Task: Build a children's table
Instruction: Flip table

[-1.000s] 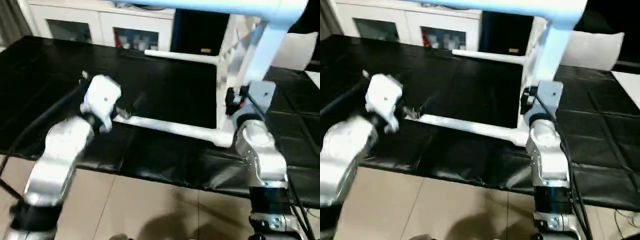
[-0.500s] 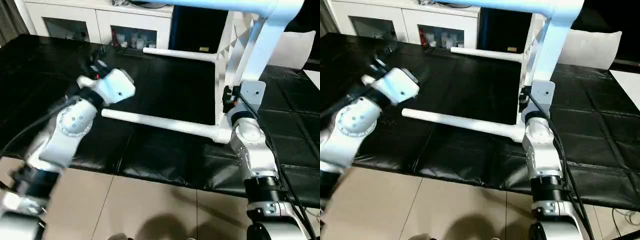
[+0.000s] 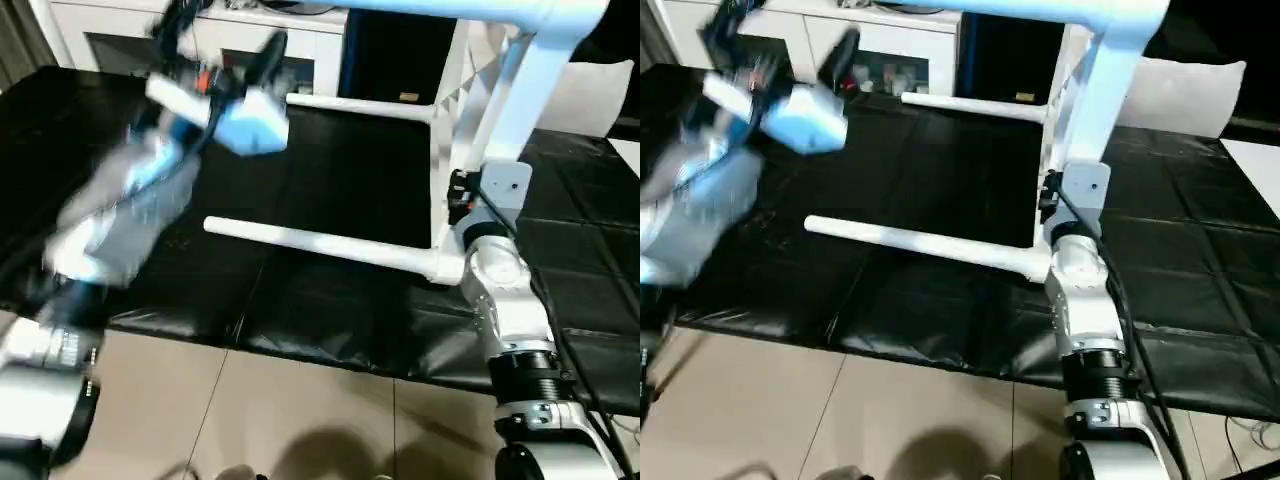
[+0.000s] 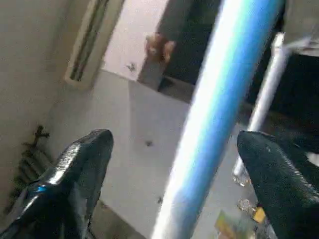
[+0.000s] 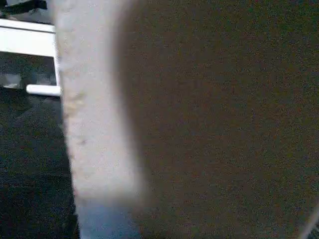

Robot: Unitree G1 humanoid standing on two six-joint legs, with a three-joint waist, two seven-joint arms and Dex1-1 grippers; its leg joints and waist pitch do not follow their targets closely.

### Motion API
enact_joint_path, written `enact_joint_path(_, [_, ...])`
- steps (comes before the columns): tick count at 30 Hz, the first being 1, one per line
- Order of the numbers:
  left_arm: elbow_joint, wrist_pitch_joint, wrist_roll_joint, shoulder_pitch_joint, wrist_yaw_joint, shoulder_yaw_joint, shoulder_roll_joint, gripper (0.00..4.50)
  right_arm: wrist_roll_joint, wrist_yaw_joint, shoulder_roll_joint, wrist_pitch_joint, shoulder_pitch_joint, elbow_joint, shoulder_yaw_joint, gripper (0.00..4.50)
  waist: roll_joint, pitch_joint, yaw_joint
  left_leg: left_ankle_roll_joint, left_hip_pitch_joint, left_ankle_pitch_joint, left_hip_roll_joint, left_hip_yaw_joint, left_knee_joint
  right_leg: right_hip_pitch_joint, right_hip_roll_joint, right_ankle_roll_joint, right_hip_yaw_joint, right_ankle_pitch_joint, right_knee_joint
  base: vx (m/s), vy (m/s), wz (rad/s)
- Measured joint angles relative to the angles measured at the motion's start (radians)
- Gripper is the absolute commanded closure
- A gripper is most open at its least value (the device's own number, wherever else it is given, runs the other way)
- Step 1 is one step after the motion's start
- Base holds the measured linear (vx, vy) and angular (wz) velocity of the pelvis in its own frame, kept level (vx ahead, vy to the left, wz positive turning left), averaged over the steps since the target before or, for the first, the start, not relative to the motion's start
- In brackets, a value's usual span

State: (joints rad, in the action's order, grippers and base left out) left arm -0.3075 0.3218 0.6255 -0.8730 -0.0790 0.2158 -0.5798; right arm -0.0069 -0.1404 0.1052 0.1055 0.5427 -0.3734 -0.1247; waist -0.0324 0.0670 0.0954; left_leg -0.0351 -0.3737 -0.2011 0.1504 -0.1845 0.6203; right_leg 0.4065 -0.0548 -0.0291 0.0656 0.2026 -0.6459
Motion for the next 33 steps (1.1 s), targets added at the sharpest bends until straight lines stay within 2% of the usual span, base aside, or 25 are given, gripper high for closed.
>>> enact_joint_path(5, [-0.145,0.002,0.028,-0.066,0.004,0.019,-0.001,0.0,-0.003,0.009,0.014,0.0,-0.001,0.007,0.007,2.55,0.003,0.002,0.001,0.0,-0.003,0.0,0.0,0.0,0.0,0.003,0.0,-0.001,0.0,0.0,0.0,0.0,0.0,0.0])
enact_joint_path(10, [-0.235,0.006,0.043,-0.142,-0.001,0.025,-0.001,0.0,-0.005,0.018,0.029,0.0,-0.001,0.018,0.014,2.55,0.003,0.002,0.003,0.006,-0.014,0.004,0.0,0.0,0.0,0.014,0.0,-0.002,0.001,-0.001,-0.001,0.0,0.0,0.0])
enact_joint_path(12, [-0.261,0.009,0.041,-0.171,-0.001,0.025,-0.001,0.36,-0.006,0.02,0.033,0.001,-0.001,0.018,0.016,2.55,0.003,0.002,0.004,0.007,-0.015,0.005,0.0,0.0,0.0,0.014,0.0,-0.002,0.001,-0.001,-0.001,0.0,0.0,0.0])
enact_joint_path(15, [-0.306,0.023,0.036,-0.216,-0.002,0.023,-0.001,0.36,-0.007,0.03,0.045,0.005,-0.001,0.019,0.018,2.55,0.003,0.002,0.006,0.006,-0.015,0.004,0.0,-0.001,0.0,0.014,0.0,-0.002,0.001,-0.001,0.0,0.0,0.0,0.0])
enact_joint_path(16, [-0.315,0.032,0.036,-0.223,-0.002,0.023,-0.001,0.54,-0.007,0.033,0.049,0.008,-0.001,0.019,0.02,2.55,0.003,0.002,0.006,0.006,-0.015,0.004,0.0,-0.001,0.0,0.014,0.0,-0.002,0.001,-0.001,-0.001,0.0,0.0,0.0])
enact_joint_path(17, [-0.323,0.037,0.036,-0.226,-0.003,0.023,0.0,0.54,-0.007,0.036,0.053,0.012,-0.001,0.022,0.023,2.55,0.004,0.003,0.006,0.006,-0.015,0.004,0.0,-0.001,0.0,0.014,0.0,-0.002,0.001,-0.001,-0.001,0.0,0.0,0.0])
enact_joint_path(18, [-0.331,0.041,0.036,-0.227,-0.003,0.023,0.0,0.8,-0.007,0.04,0.056,0.016,0.0,0.024,0.024,2.55,0.004,0.003,0.006,0.006,-0.014,0.004,0.0,-0.001,0.0,0.014,0.0,-0.002,0.001,-0.001,-0.001,0.0,0.0,0.0])
enact_joint_path(20, [-0.351,0.052,0.035,-0.228,-0.002,0.024,0.0,0.8,-0.007,0.051,0.068,0.027,0.007,0.027,0.025,2.55,0.006,0.004,0.006,0.005,-0.015,0.004,0.0,-0.001,0.0,0.014,0.0,-0.002,0.001,-0.002,-0.001,0.0,0.0,0.0])
enact_joint_path(22, [-0.359,0.058,0.027,-0.228,0.001,0.024,0.0,0.97,-0.007,0.059,0.077,0.038,0.013,0.028,0.025,2.55,0.007,0.004,0.008,0.005,-0.015,0.004,0.0,0.0,0.0,0.014,0.0,-0.002,0.001,-0.002,-0.001,0.0,0.0,0.0])
enact_joint_path(23, [-0.36,0.061,0.018,-0.228,0.006,0.024,0.0,1.23,-0.007,0.061,0.082,0.042,0.016,0.028,0.026,2.55,0.007,0.005,0.008,0.006,-0.015,0.004,0.0,0.0,0.0,0.014,0.0,-0.002,0.001,-0.002,-0.001,0.0,0.0,0.0])
enact_joint_path(24, [-0.362,0.068,0.008,-0.228,0.012,0.024,0.0,1.23,-0.007,0.066,0.092,0.046,0.018,0.028,0.028,2.55,0.007,0.005,0.009,0.006,-0.015,0.004,0.0,-0.001,0.0,0.014,-0.001,-0.002,0.001,-0.002,-0.001,0.0,0.0,0.0])
enact_joint_path(26, [-0.365,0.075,-0.005,-0.227,0.031,0.024,0.001,1.3,-0.007,0.084,0.118,0.056,0.028,0.028,0.028,2.55,0.008,0.005,0.011,0.006,-0.015,0.004,0.0,-0.001,0.0,0.015,-0.001,-0.002,0.001,-0.002,-0.001,0.0,0.0,0.0])
enact_joint_path(28, [-0.361,0.077,-0.025,-0.225,0.048,0.02,0.001,1.67,-0.007,0.104,0.15,0.079,0.052,0.028,0.035,2.55,0.008,0.006,0.013,0.008,-0.015,0.005,0.0,-0.001,0.0,0.015,-0.001,-0.002,0.001,-0.002,-0.001,0.0,0.0,0.0])
enact_joint_path(30, [-0.345,0.077,-0.044,-0.215,0.06,0.006,0.001,1.67,-0.009,0.134,0.193,0.101,0.08,0.028,0.036,2.55,0.01,0.007,0.016,0.008,-0.016,0.005,0.0,-0.002,0.0,0.015,-0.001,-0.002,0.001,-0.002,-0.001,0.0,0.0,0.0])
enact_joint_path(33, [-0.326,0.067,-0.086,-0.198,0.086,-0.027,-0.001,2.05,-0.035,0.178,0.254,0.113,0.127,0.028,0.049,2.55,0.011,0.007,0.021,0.009,-0.015,0.006,0.0,-0.002,0.0,0.015,-0.001,-0.003,0.002,-0.001,-0.002,0.0,0.0,0.0])
